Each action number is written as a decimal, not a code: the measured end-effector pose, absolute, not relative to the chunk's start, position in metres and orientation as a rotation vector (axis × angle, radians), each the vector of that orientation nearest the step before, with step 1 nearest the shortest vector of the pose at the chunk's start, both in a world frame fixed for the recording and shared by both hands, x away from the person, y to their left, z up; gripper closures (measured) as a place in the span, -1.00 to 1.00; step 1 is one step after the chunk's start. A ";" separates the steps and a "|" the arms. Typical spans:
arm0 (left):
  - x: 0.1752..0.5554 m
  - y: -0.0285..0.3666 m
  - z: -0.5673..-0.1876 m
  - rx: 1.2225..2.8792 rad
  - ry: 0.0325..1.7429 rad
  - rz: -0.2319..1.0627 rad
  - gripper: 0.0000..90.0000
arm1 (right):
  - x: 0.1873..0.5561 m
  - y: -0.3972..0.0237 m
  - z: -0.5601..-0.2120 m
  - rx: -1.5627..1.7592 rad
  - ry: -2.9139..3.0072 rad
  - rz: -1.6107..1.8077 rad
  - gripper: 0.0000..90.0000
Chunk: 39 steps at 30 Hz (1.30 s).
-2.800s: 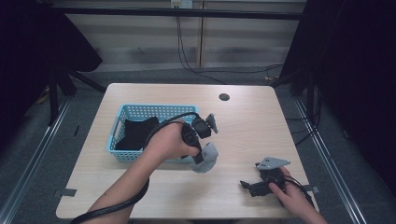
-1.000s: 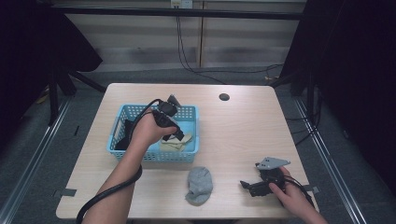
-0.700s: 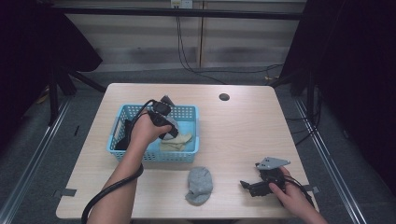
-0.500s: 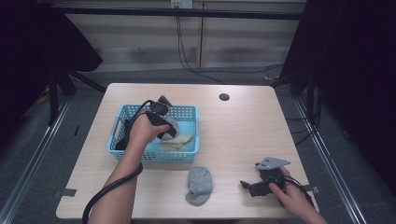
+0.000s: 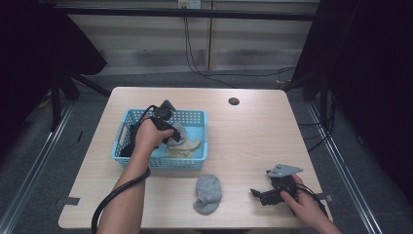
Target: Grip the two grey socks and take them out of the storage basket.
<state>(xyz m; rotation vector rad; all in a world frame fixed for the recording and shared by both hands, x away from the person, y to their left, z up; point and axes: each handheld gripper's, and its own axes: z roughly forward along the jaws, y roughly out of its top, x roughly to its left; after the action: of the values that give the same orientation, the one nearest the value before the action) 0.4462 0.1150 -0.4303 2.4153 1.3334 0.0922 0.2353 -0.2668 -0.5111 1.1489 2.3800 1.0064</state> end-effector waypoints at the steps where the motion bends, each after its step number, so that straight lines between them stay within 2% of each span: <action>1: 0.447 0.115 -0.431 2.413 1.333 0.098 -0.44 | 0.235 -0.267 -0.511 1.149 2.380 1.006 -0.88; 14: 0.460 0.113 -0.445 2.372 1.370 0.115 -0.41 | 0.235 -0.267 -0.511 1.148 2.383 1.009 -0.88; 27: 0.467 0.109 -0.458 2.358 1.418 0.073 -0.38 | 0.235 -0.266 -0.511 1.155 2.383 1.009 -0.88; 39: 0.469 0.113 -0.461 2.357 1.429 0.068 -0.22 | 0.235 -0.267 -0.511 1.151 2.384 1.009 -0.88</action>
<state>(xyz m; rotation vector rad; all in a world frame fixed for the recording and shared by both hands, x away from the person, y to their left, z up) 0.4685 0.1126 -0.4610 2.3569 1.4289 0.0681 0.2348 -0.2666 -0.5109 1.1508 2.3841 1.0090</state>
